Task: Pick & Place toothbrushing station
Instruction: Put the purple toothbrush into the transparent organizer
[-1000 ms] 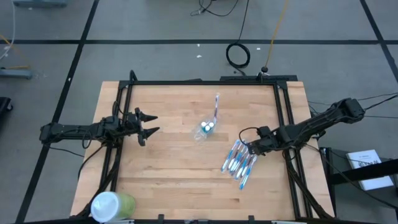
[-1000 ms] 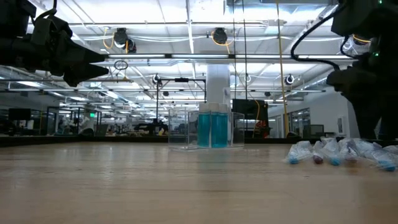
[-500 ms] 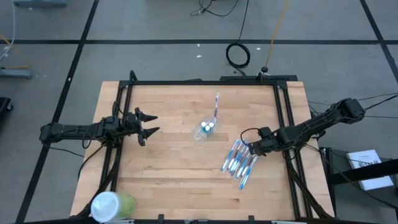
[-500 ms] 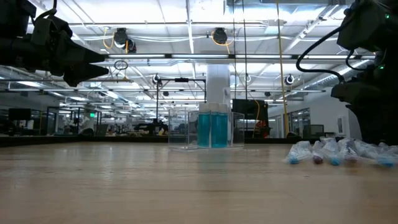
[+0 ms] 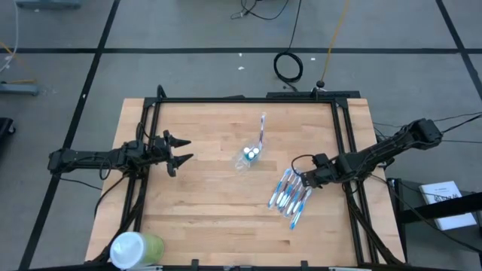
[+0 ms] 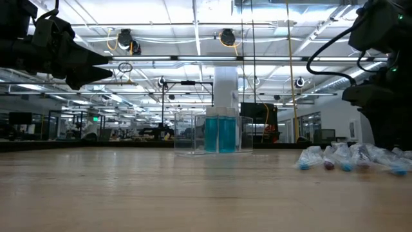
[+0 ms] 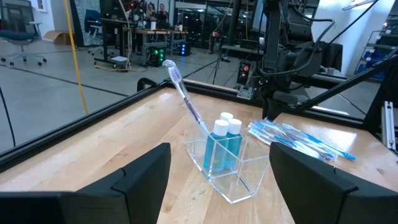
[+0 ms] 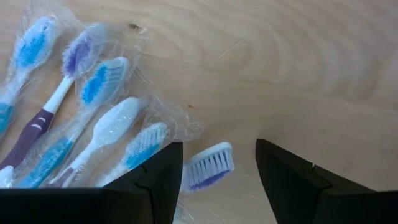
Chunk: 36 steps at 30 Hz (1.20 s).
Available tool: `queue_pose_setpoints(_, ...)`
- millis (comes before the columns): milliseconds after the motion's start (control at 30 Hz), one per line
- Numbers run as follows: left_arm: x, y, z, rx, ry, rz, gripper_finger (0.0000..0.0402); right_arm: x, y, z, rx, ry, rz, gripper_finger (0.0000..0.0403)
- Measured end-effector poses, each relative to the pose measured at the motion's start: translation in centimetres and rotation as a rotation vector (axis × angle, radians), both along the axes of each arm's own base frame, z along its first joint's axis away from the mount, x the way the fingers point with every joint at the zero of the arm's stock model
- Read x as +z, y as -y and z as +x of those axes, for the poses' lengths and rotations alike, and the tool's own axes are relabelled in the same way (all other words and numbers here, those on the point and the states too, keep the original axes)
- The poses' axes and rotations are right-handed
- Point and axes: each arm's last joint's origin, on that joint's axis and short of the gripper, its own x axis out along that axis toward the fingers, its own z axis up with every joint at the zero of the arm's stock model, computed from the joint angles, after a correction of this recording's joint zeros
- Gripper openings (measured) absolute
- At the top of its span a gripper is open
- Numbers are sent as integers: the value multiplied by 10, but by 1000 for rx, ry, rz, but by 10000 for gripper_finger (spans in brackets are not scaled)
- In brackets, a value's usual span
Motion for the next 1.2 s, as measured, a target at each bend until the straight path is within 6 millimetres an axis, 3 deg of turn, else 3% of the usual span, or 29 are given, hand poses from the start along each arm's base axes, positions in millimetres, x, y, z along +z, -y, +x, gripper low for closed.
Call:
queue_pose_setpoints(733,0,0,0,0,0,0,283,-4,-12,1,-44,17,-12,194)
queue_pose_setpoints(1200,0,0,0,0,0,0,283,-4,-11,1,-47,20,-29,126)
